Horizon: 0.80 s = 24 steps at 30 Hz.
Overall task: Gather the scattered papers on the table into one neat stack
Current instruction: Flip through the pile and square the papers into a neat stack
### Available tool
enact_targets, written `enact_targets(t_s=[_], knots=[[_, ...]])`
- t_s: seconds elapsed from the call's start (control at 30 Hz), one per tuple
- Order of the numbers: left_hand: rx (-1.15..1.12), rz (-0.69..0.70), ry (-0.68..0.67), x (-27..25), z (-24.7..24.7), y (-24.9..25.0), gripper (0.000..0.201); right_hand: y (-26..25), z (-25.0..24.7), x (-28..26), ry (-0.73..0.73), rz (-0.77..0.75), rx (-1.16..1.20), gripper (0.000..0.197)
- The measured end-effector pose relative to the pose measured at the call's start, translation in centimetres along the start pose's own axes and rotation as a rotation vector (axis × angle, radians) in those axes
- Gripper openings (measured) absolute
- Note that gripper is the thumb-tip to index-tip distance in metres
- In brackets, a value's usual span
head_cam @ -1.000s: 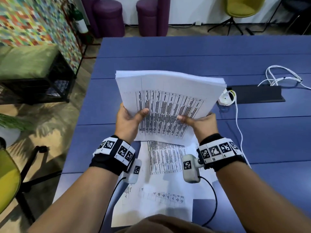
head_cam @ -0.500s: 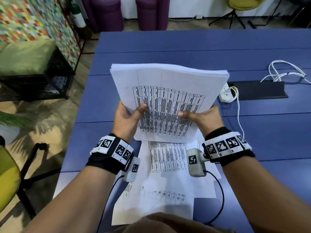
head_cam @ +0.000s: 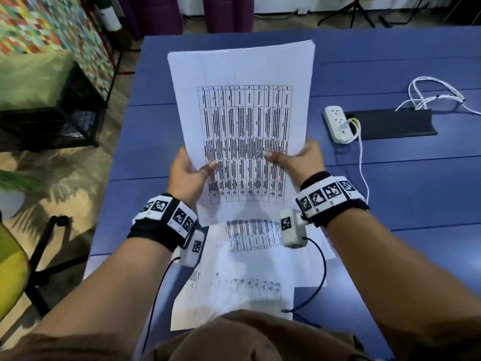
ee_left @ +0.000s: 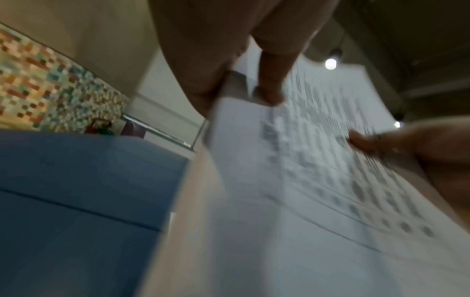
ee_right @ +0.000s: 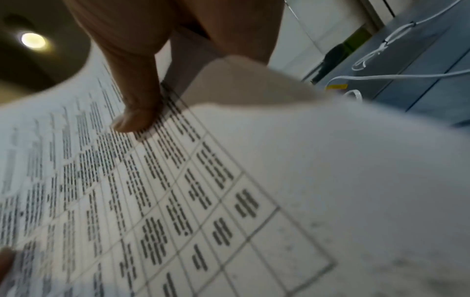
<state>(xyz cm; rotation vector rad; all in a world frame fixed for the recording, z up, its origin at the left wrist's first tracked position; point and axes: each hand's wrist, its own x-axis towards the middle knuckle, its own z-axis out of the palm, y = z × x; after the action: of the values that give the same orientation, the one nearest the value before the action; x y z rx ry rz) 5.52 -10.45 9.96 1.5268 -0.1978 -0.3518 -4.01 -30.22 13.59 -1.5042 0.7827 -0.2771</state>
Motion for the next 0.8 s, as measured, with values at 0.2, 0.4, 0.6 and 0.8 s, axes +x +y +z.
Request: enact_targets(t_s=[0.2,0.4,0.6,0.8], knots=[[-0.196,-0.222,-0.122,-5.0,-3.5,-2.4,0.053,4.5,0.4,-0.6,-0.101,0.062,-0.017,0.049],[-0.136,-0.379,0.053,-9.8,-9.2,-8.0,0.068,12.4,-0.1,-0.8,0.182,0.254,-0.403,0.049],[-0.046,-0.475,0.221,-12.8,-14.2,-10.9,0.04,15.0,-1.5,-2.1,0.281,0.371,-1.051,0.109],[-0.066,-0.59,0.26,-14.3,-14.9,-11.3,0.046,14.9,-1.3,0.7,0.152,0.519,-0.852,0.11]])
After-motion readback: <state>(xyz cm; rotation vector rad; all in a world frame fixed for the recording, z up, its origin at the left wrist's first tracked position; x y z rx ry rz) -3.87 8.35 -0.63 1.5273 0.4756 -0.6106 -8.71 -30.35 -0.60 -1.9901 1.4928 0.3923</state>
